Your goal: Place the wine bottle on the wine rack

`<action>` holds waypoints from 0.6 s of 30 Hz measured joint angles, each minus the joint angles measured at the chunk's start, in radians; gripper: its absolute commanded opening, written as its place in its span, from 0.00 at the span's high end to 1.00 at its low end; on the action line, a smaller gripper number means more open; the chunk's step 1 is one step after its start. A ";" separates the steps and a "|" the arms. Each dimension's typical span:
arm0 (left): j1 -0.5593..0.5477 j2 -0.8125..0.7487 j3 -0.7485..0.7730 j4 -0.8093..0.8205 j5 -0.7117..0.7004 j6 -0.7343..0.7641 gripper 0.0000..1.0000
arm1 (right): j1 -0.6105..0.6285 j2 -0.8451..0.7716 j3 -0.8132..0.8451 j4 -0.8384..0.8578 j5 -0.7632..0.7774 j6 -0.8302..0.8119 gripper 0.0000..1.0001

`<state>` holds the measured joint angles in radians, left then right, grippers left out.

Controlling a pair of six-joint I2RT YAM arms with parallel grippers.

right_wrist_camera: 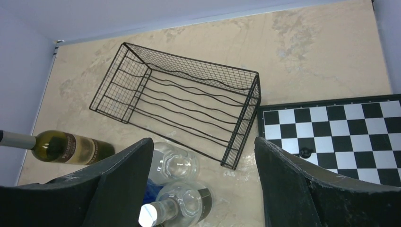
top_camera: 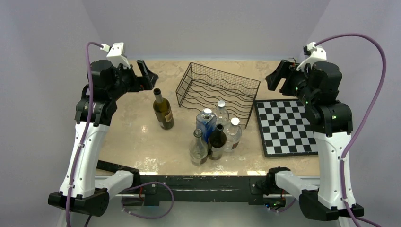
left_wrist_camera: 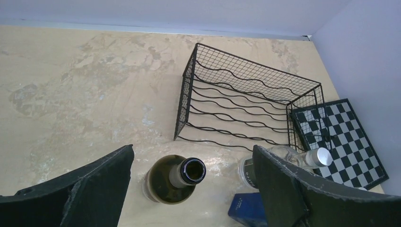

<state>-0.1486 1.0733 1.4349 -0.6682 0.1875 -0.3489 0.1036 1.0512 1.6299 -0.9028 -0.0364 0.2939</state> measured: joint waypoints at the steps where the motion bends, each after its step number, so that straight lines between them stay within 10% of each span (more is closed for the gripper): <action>1: 0.000 0.000 0.000 0.000 0.006 -0.001 0.01 | 0.000 0.000 -0.001 -0.004 -0.005 0.000 0.17; 13: 0.003 -0.054 -0.014 0.029 -0.054 -0.213 0.01 | 0.000 -0.018 -0.003 -0.002 -0.134 -0.006 0.11; 18: 0.039 -0.097 -0.016 0.120 0.207 -0.242 0.01 | 0.009 -0.031 -0.015 0.039 -0.274 -0.024 0.11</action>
<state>-0.1093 0.9768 1.4185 -0.5480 0.3943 -0.5907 0.1127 1.0206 1.6146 -0.8642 -0.3107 0.2703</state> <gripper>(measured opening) 0.993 0.886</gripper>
